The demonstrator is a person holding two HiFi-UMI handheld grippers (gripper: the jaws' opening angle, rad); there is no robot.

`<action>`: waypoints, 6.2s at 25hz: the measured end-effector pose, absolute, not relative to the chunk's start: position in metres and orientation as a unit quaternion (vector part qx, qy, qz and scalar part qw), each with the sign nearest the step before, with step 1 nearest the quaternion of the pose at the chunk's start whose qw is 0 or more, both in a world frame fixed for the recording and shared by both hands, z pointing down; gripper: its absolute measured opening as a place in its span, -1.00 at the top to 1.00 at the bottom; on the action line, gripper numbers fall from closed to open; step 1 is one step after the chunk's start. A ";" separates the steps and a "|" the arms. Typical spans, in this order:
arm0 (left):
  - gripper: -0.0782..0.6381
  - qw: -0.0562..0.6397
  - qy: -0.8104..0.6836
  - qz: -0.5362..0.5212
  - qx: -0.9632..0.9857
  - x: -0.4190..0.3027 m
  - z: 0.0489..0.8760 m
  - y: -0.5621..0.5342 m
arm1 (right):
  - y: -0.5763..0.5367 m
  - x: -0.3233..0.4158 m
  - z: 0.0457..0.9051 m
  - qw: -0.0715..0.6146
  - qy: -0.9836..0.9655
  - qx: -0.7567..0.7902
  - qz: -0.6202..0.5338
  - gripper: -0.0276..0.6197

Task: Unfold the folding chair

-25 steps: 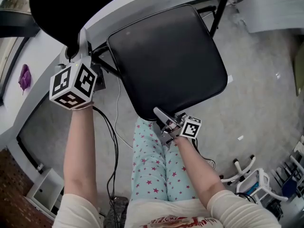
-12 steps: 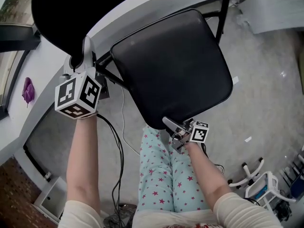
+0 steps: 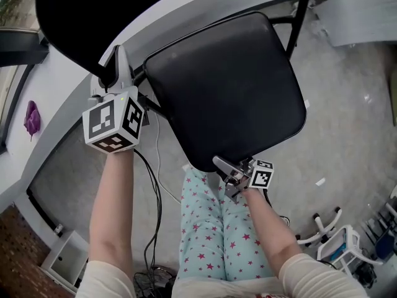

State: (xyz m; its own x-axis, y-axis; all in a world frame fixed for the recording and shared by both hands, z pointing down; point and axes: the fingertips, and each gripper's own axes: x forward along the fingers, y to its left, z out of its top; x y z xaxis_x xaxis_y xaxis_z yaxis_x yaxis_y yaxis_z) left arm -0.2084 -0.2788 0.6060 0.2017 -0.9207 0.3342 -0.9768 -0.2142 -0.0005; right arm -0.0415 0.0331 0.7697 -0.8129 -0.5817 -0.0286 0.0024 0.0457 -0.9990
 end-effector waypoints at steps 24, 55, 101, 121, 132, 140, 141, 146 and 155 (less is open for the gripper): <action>0.33 0.086 -0.622 0.123 0.769 -0.220 0.589 -0.214 | 0.035 -0.010 0.773 0.115 0.698 -0.284 -0.647 -0.37; 0.33 0.177 -0.596 0.027 0.782 -0.128 0.375 -0.113 | -0.112 -0.023 0.369 0.044 0.855 -0.450 -0.252 0.38; 0.78 0.103 -0.720 -0.057 0.684 0.048 0.245 0.049 | 0.020 0.140 0.240 -0.012 0.948 -0.310 -0.078 0.83; 0.78 0.076 -0.727 -0.063 0.680 0.066 0.210 0.263 | 0.222 0.161 0.208 0.016 0.956 -0.288 -0.058 0.83; 0.78 0.078 -0.694 -0.053 0.714 0.120 0.207 0.371 | 0.354 0.198 0.209 0.010 0.956 -0.288 -0.053 0.83; 0.78 0.058 -0.691 -0.069 0.717 0.162 0.180 0.367 | 0.356 0.227 0.185 0.003 0.961 -0.275 -0.018 0.83; 0.78 0.058 -0.690 -0.070 0.718 0.168 0.179 0.367 | 0.356 0.231 0.184 0.003 0.961 -0.275 -0.015 0.83; 0.78 0.047 -0.689 -0.065 0.720 0.181 0.175 0.369 | 0.359 0.239 0.179 0.006 0.963 -0.271 -0.004 0.83; 0.78 0.049 -0.696 -0.059 0.714 0.191 0.180 0.369 | 0.356 0.247 0.172 0.017 0.963 -0.267 -0.006 0.83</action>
